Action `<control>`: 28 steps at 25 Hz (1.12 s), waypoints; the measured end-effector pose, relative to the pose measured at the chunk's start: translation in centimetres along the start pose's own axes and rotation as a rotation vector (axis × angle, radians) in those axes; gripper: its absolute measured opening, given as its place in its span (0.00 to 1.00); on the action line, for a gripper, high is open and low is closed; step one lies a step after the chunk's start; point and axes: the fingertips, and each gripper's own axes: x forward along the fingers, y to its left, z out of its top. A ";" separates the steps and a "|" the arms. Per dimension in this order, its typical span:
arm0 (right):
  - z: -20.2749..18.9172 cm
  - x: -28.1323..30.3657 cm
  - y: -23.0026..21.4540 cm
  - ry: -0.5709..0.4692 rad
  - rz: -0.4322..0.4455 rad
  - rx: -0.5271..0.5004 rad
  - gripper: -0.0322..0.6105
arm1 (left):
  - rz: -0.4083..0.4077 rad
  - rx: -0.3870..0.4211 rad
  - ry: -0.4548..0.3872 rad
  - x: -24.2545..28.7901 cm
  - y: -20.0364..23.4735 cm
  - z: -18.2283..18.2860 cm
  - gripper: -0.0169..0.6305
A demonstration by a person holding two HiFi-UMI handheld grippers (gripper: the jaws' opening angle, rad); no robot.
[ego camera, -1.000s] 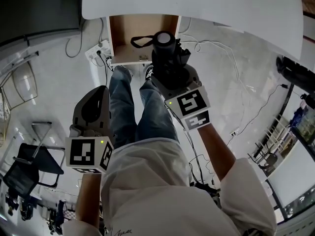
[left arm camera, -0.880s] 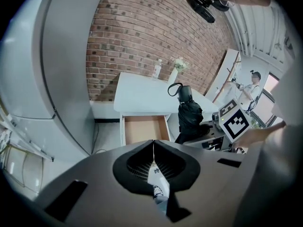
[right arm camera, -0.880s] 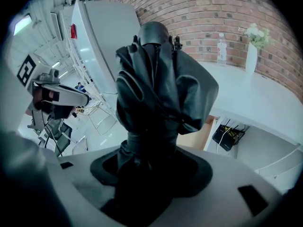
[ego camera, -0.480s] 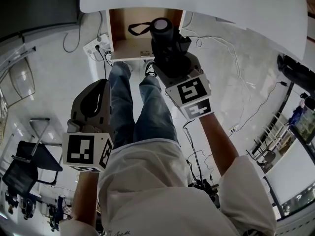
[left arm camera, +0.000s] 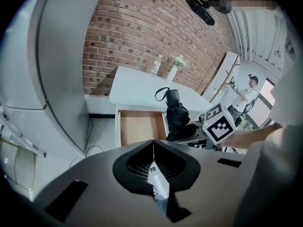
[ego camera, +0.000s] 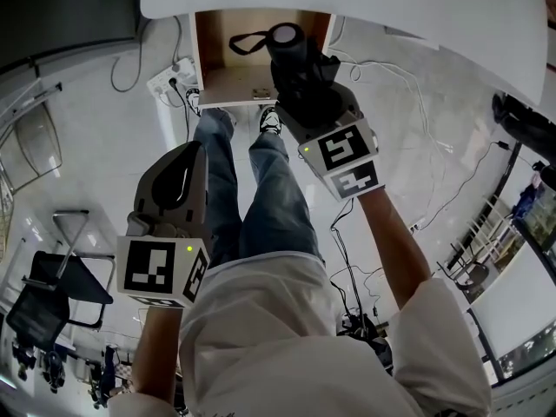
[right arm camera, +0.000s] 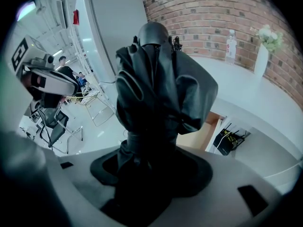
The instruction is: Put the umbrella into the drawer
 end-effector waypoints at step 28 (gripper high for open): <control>-1.0 5.7 -1.1 0.077 -0.036 -0.145 0.46 | -0.004 -0.115 0.012 0.0 2.7 -2.1 0.05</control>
